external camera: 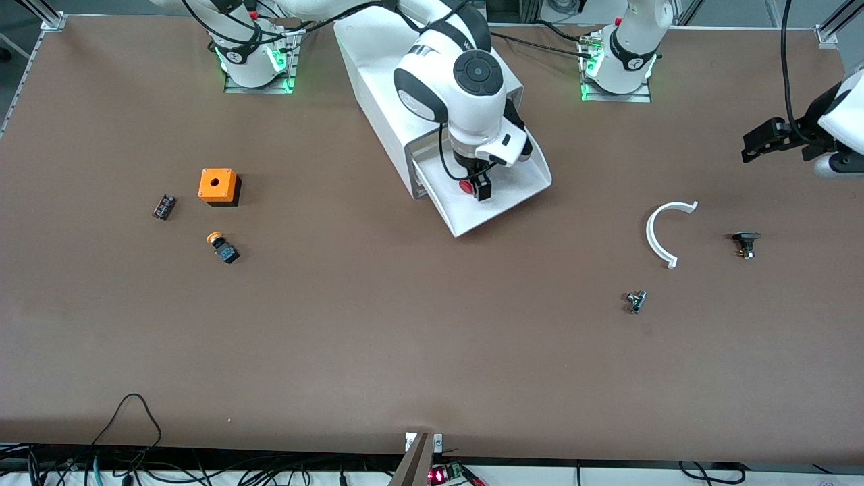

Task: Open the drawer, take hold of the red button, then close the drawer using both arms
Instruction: 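Grasp the red push button inside the drawer with the right gripper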

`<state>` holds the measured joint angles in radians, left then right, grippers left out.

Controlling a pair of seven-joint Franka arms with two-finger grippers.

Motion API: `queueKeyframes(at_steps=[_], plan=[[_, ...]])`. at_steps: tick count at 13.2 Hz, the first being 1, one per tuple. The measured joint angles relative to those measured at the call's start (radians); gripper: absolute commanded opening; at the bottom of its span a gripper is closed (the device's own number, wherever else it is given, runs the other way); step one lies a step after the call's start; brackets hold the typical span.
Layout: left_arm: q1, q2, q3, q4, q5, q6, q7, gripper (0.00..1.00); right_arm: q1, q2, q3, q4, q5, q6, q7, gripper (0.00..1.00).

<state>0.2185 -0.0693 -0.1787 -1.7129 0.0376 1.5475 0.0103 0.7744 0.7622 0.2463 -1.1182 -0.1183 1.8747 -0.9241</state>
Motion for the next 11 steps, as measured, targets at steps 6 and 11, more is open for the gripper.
queueKeyframes(at_steps=[6,11], plan=[[0.006,-0.026,0.013,-0.054,-0.021,0.031,-0.003,1.00,0.034,0.032,0.014,0.000,0.000,-0.003,0.000,1.00],[0.007,-0.030,0.022,-0.057,-0.032,0.033,-0.003,1.00,0.039,0.052,0.014,0.002,-0.010,0.000,-0.001,0.84]])
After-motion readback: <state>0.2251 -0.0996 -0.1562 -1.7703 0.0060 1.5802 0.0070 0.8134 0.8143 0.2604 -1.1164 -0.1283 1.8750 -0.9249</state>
